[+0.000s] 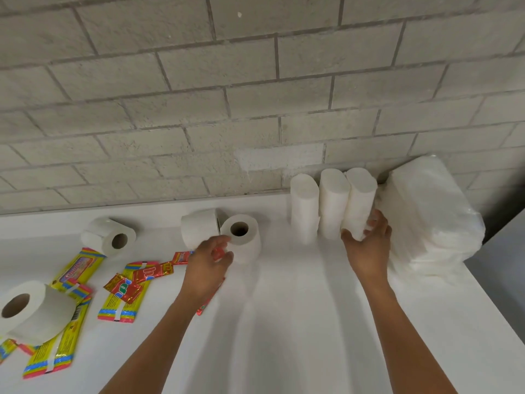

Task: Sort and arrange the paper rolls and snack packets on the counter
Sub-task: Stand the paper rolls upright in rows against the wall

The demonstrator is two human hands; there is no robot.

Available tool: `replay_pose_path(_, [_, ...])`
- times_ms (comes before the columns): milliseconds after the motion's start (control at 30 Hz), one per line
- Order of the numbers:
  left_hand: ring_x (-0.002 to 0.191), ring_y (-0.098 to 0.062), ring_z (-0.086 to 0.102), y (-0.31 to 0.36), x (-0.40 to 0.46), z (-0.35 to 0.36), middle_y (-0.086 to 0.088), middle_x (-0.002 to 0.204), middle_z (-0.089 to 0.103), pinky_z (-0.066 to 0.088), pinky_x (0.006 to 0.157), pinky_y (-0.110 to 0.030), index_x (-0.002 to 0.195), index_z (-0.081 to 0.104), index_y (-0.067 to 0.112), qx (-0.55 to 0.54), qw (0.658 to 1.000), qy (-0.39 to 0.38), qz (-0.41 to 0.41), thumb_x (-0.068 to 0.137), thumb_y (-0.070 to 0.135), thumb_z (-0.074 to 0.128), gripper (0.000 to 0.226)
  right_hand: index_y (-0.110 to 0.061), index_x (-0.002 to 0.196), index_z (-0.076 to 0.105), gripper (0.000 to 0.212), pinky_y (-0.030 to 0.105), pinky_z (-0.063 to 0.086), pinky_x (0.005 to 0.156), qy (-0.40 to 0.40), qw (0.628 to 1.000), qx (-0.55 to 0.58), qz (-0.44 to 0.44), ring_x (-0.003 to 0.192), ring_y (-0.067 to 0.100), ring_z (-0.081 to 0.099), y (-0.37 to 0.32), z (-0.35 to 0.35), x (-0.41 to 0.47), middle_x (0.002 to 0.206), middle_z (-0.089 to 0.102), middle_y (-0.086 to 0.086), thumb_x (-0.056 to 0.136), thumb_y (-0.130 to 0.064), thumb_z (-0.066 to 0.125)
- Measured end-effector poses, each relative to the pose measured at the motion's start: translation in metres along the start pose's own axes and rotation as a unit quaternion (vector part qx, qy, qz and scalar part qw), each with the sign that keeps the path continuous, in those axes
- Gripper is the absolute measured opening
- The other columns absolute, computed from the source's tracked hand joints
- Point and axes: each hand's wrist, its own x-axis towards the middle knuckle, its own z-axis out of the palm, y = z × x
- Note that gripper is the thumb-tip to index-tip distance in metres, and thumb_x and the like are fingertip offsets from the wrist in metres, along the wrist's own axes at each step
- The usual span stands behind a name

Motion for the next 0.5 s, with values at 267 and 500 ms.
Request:
replay_pose_path(267, [0.132, -0.03, 0.037, -0.019, 0.065, -0.03, 0.001, 0.145, 0.042, 0.042, 0.1, -0.046, 0.138, 0.043, 0.038, 0.228, 0.973, 0.033, 0.011, 0.081, 0.03, 0.069, 0.063, -0.023, 0.136, 0.044, 0.064, 0.034, 0.051, 0.088, -0.062, 0.996, 0.032, -0.049, 0.106, 0.017, 0.055, -0.018, 0.02, -0.051, 0.125, 0.047, -0.001, 0.082, -0.015, 0.077])
replay_pose_path(500, [0.138, -0.031, 0.032, -0.032, 0.101, -0.037, 0.0, 0.152, 0.033, 0.039, 0.104, -0.05, 0.146, 0.03, 0.038, 0.335, 0.941, -0.027, 0.041, 0.071, 0.036, 0.079, 0.09, -0.033, 0.141, 0.038, 0.073, 0.027, 0.047, 0.091, -0.187, 0.981, 0.002, -0.053, 0.113, 0.011, 0.051, -0.027, 0.061, -0.089, 0.128, 0.043, -0.006, 0.081, -0.025, 0.079])
